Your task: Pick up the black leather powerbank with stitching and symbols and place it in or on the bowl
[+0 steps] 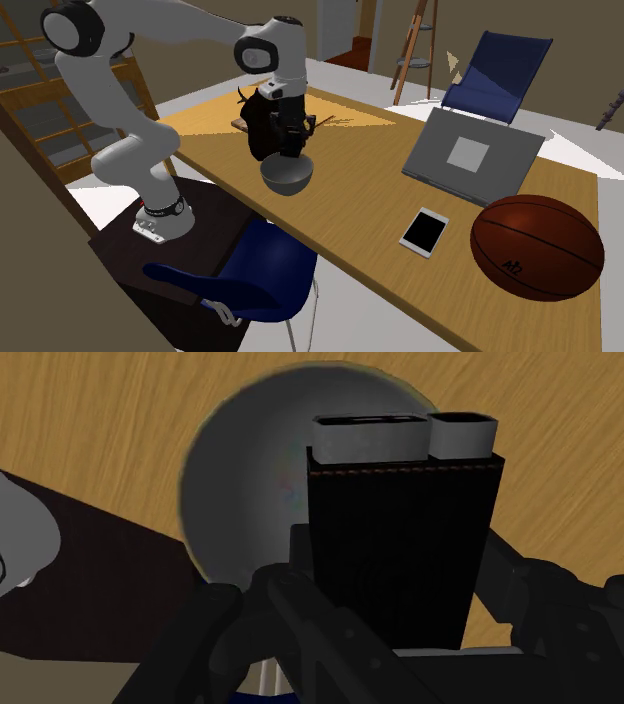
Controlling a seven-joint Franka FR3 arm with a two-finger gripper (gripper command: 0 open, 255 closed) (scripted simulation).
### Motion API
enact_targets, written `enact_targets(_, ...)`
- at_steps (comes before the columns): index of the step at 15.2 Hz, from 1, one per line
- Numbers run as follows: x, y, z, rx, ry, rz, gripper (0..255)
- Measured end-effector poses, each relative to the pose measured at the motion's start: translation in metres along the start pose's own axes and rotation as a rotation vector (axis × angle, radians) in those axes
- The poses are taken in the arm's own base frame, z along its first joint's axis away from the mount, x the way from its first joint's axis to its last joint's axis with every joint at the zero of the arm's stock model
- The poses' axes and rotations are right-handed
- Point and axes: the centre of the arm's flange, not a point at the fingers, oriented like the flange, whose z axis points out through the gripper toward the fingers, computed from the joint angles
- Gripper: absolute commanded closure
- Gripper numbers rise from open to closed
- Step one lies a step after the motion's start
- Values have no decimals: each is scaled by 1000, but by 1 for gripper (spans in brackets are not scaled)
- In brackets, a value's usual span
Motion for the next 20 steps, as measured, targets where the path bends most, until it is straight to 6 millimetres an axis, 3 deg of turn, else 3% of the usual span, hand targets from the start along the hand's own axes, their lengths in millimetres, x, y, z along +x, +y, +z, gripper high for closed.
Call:
enact_targets(1,11,9,0,0,0,0,255)
enact_targets(4,20,20,10,0,-2,-1,255)
enact_targets(14,19,20,62,0,-2,-1,255)
enact_targets(20,19,20,69,0,-2,-1,255)
